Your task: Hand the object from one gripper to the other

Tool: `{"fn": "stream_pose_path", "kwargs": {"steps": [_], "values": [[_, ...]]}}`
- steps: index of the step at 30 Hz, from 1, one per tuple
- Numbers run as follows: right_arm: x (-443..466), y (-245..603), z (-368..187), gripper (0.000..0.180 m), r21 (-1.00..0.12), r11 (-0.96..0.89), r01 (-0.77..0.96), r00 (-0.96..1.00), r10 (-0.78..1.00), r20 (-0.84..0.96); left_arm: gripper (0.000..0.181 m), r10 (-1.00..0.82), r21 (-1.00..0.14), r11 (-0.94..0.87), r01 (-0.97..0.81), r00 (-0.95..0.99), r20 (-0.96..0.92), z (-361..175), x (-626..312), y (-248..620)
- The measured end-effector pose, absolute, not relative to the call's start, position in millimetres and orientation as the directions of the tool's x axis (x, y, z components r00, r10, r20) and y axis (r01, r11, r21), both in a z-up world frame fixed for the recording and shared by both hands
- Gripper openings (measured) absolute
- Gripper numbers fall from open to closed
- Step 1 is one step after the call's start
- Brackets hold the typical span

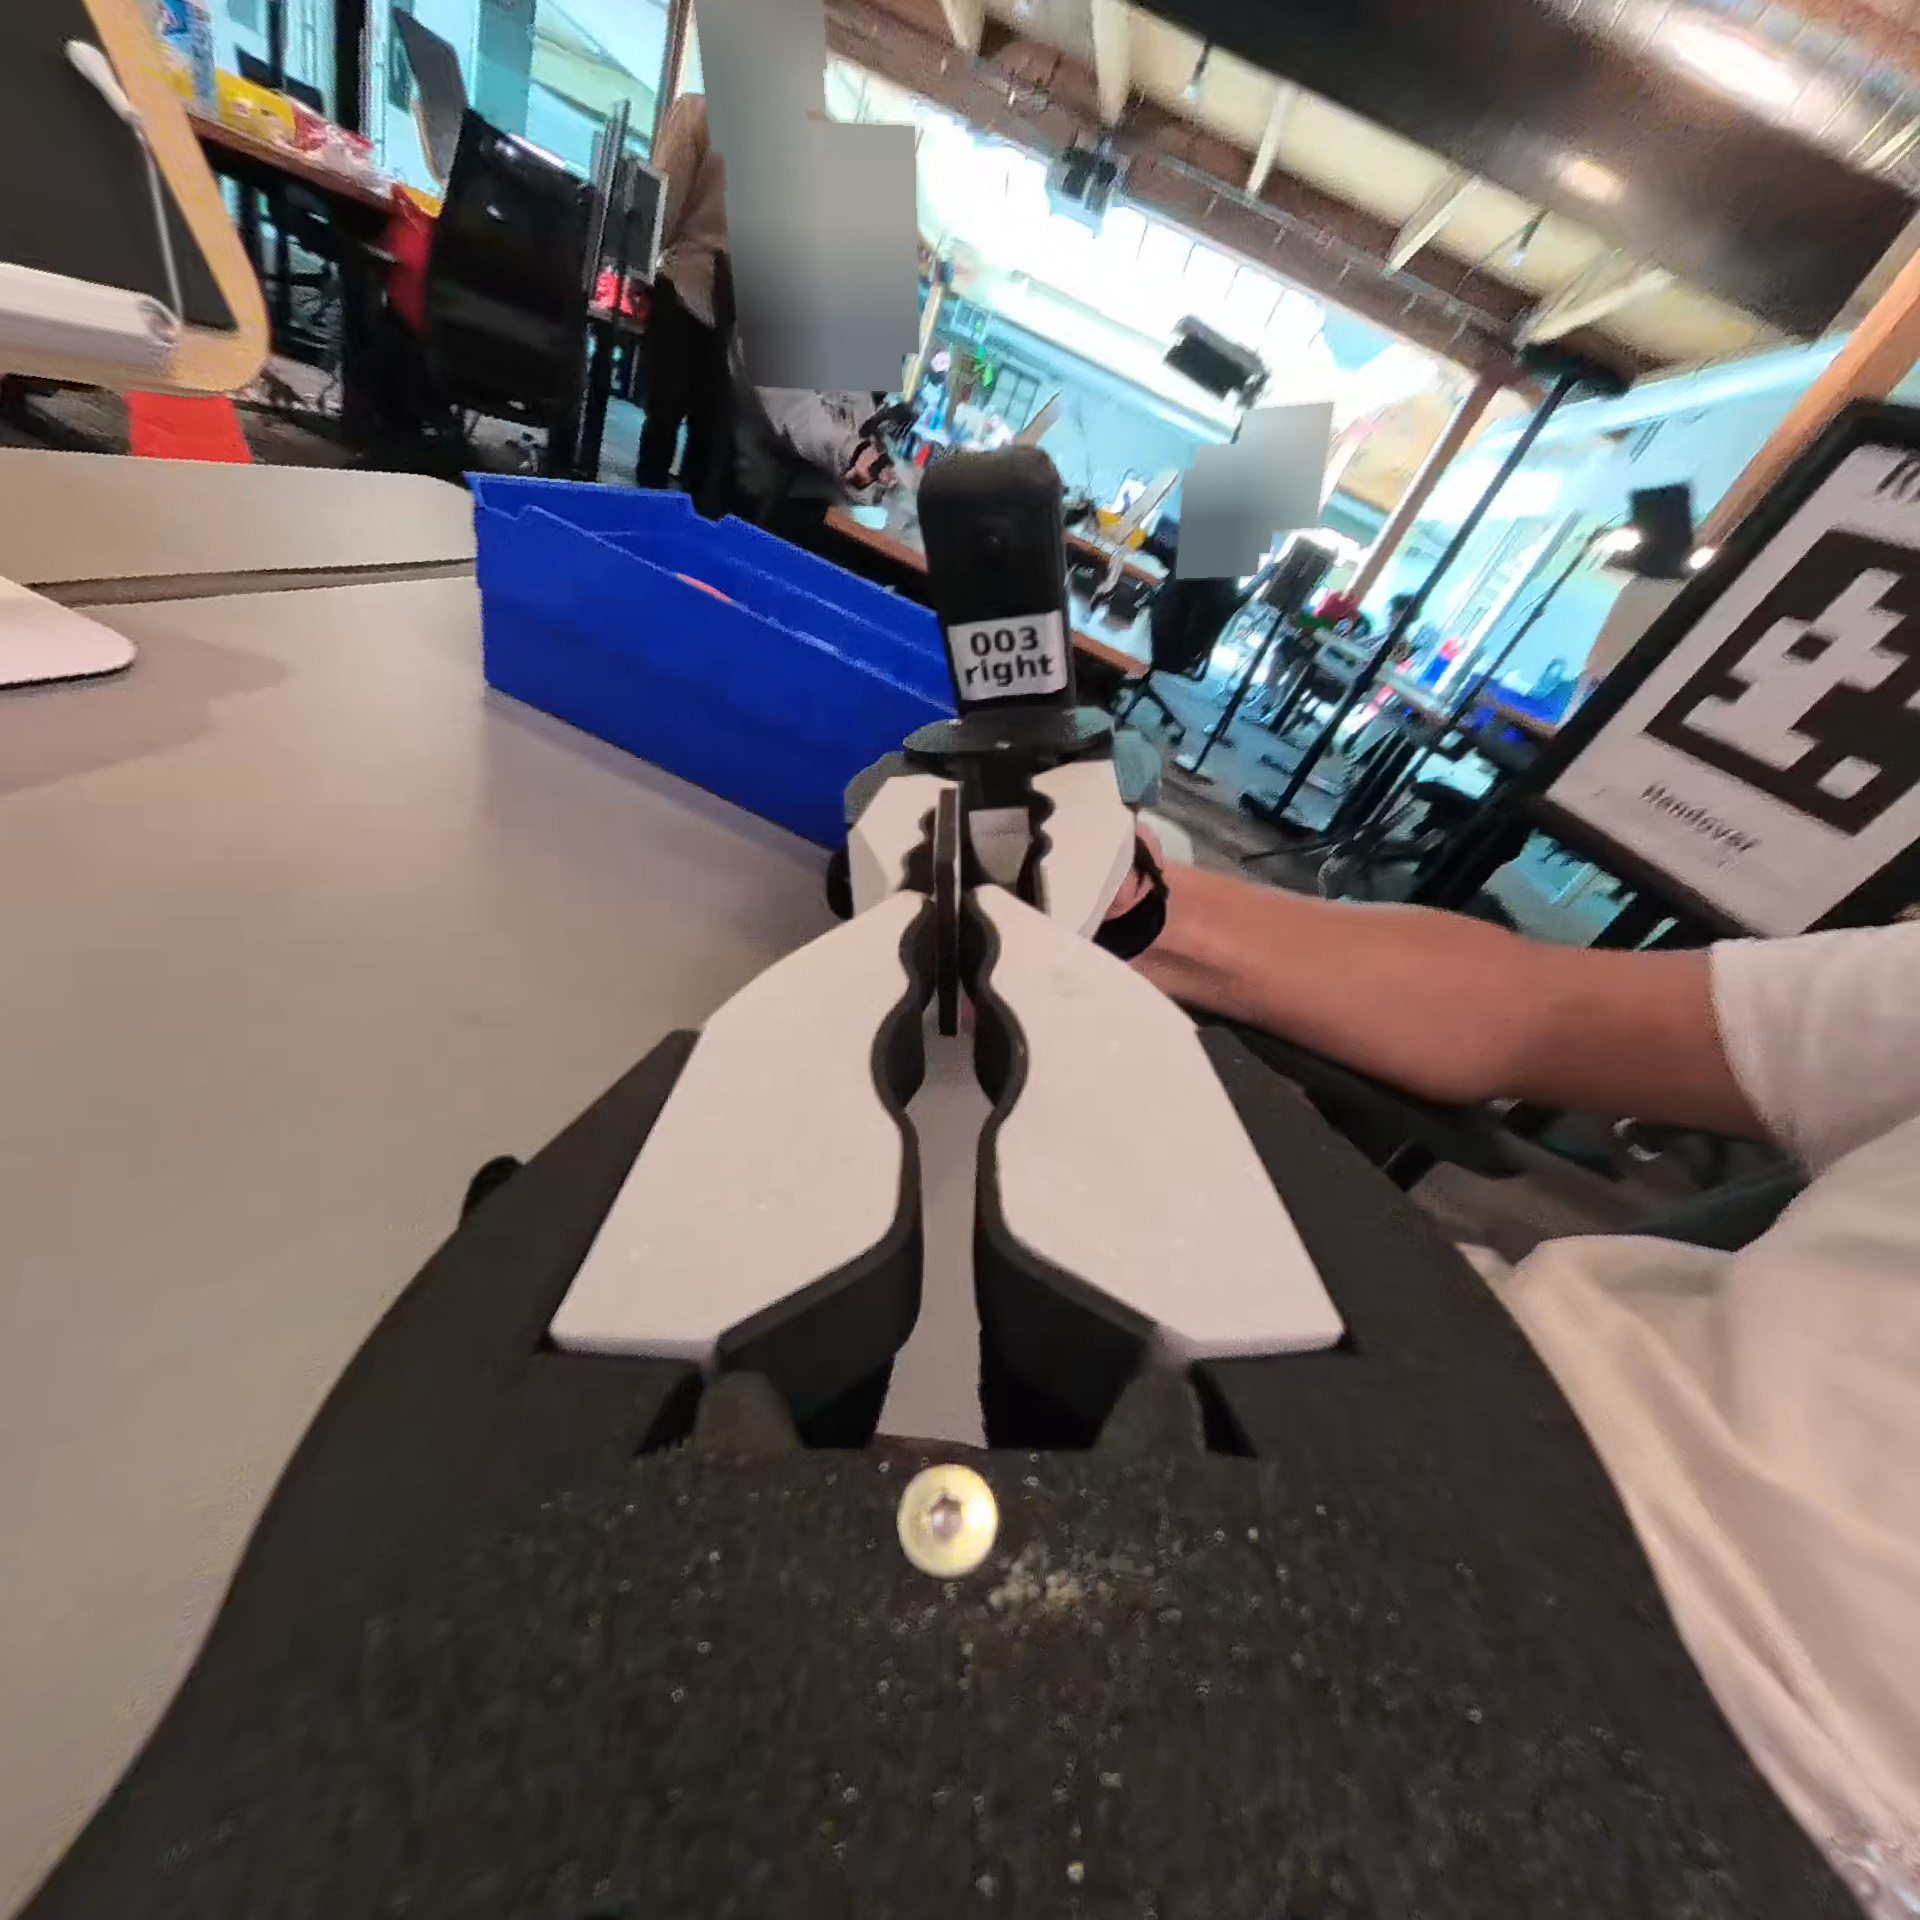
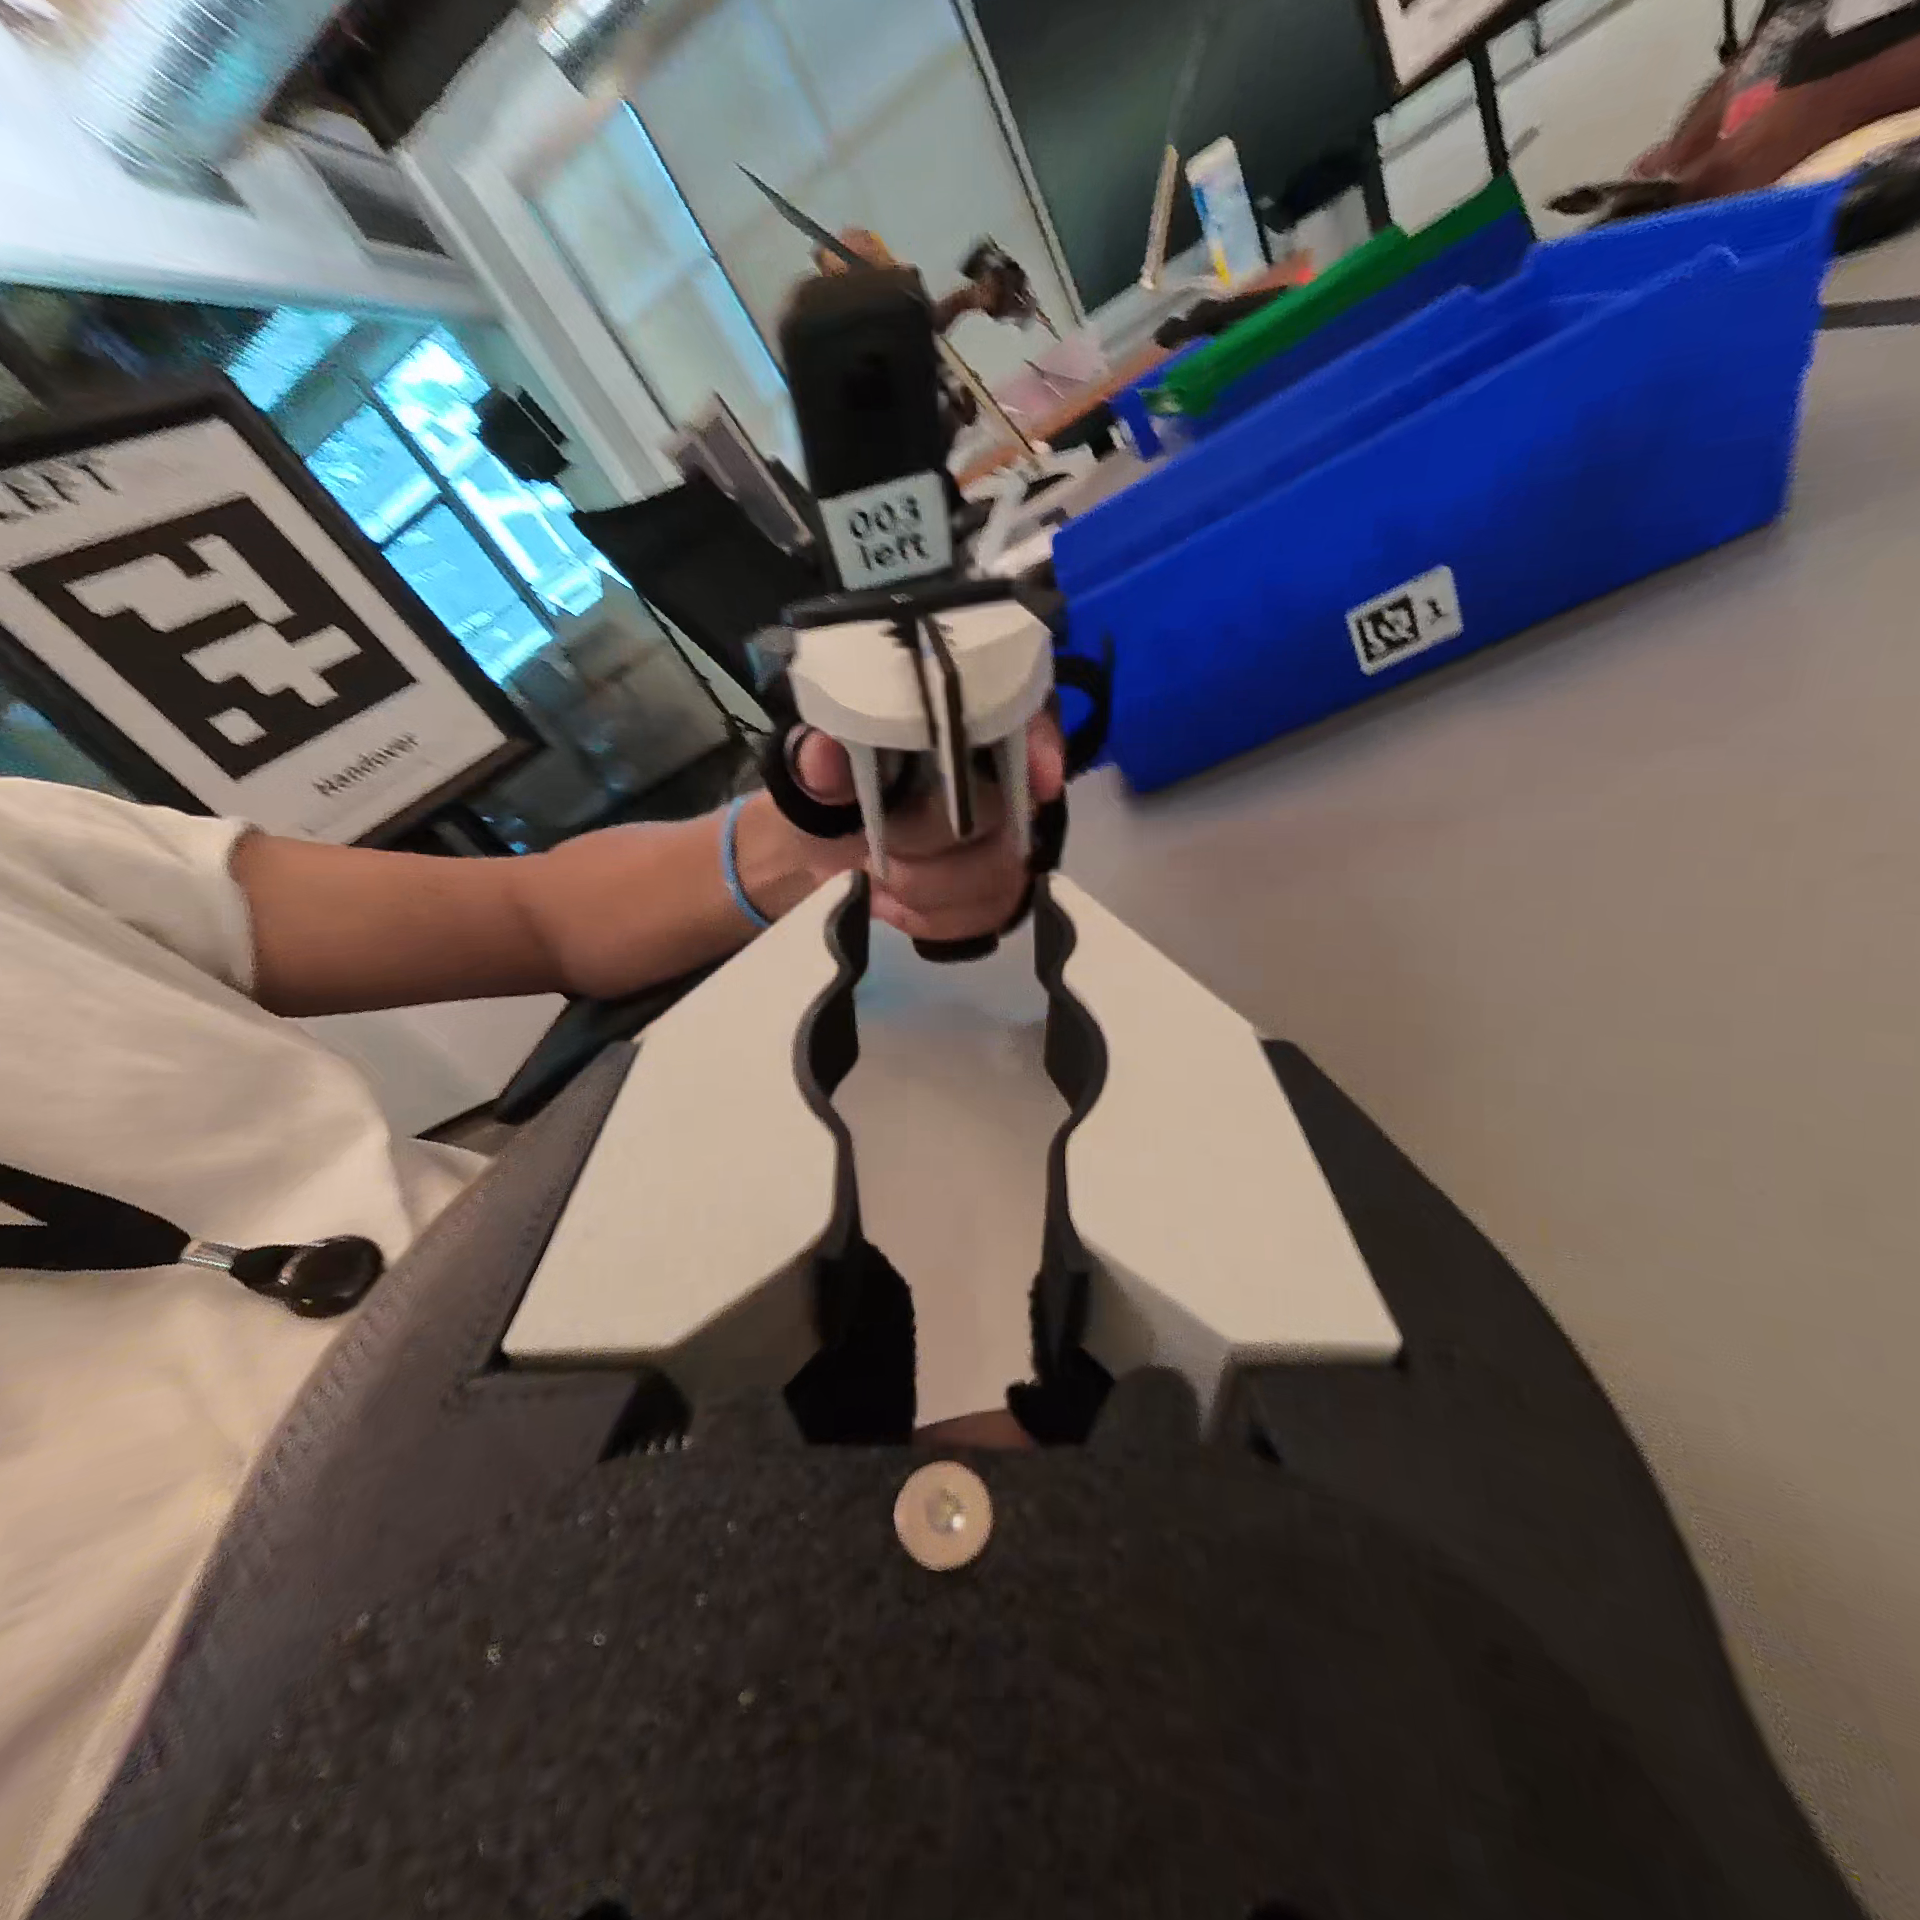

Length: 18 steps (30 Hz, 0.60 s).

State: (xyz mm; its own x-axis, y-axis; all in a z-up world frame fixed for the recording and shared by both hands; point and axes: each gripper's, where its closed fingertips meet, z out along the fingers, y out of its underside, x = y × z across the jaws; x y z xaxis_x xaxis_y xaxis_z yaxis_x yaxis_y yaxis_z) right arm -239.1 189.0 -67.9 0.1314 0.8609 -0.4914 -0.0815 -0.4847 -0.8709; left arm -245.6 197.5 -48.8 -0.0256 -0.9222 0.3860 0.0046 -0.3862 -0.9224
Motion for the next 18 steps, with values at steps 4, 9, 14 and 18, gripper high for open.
{"fn": "stream_pose_path", "kwargs": {"steps": [4,9,14,18], "values": [[-243,185,-56,0.025,-0.86,-0.492,-0.134,0.089,0.858,-0.505,0.003,-0.896,-0.898,-0.438,0.029,-0.091,0.434,-45,-245,191],[-243,184,-53,0.006,-0.858,-0.492,-0.146,0.092,0.857,-0.507,0.003,-0.881,-0.887,-0.462,0.011,-0.124,0.458,-48,-239,184],[-239,193,-62,0.003,-0.864,-0.493,-0.106,0.159,0.849,-0.504,0.006,-0.935,-0.936,-0.352,-0.027,-0.033,0.353,-59,-238,189],[-225,217,-87,0.003,-0.88,-0.474,-0.038,0.363,0.814,-0.454,0.032,-0.986,-0.981,-0.09,-0.173,0.152,0.064,-85,-242,208]]}}
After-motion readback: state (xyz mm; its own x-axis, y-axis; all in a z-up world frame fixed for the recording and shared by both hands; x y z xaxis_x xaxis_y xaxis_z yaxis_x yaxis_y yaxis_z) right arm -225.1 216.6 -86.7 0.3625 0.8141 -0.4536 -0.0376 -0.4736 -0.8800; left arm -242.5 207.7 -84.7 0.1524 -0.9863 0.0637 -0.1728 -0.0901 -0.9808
